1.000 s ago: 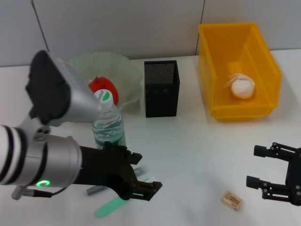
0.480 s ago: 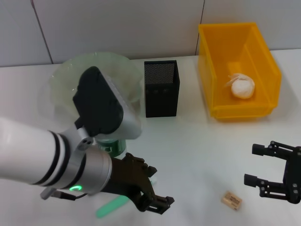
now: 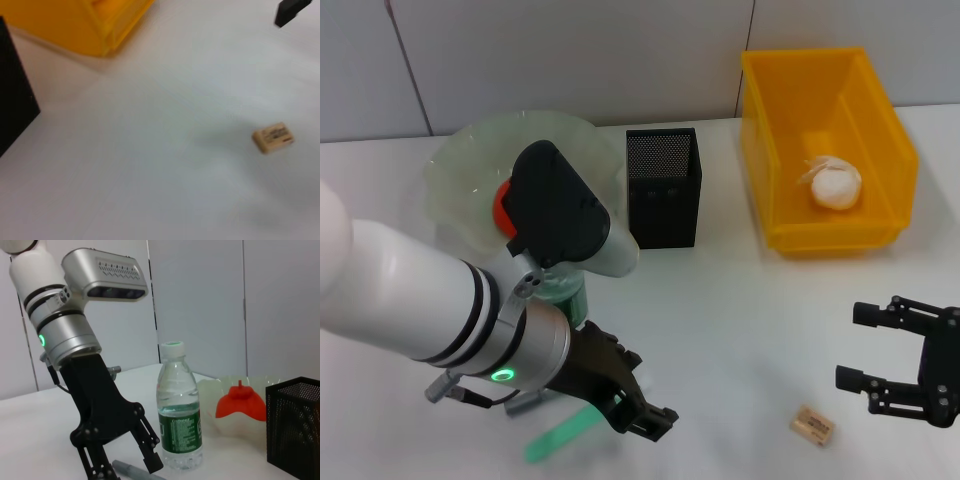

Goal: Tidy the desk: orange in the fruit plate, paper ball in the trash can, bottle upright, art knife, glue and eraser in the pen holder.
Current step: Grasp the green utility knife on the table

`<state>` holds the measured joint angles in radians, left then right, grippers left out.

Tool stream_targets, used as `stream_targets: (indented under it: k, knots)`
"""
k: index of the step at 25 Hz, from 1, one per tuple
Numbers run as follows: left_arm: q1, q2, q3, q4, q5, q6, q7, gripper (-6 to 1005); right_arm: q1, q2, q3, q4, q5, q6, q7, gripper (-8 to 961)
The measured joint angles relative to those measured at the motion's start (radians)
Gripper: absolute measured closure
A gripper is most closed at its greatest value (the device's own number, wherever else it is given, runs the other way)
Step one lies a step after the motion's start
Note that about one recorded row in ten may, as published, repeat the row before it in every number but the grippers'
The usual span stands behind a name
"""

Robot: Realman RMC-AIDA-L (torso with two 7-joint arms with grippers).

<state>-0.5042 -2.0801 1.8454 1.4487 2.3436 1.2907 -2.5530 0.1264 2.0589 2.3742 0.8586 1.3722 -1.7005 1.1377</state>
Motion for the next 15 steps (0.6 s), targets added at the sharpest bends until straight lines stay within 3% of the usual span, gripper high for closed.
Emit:
stream_targets:
  k: [5,15]
  knots:
    - [-0.028,0.0,0.002,-0.066,0.026,-0.015,-0.013,248,0.008,-0.001,-0.007,-0.004,-0.022,-0.006,-0.001,176]
    - [-0.037,0.0,0.015,-0.079,0.045,-0.013,-0.027,261,0.016,0.002,-0.01,-0.001,-0.042,-0.014,-0.001,177]
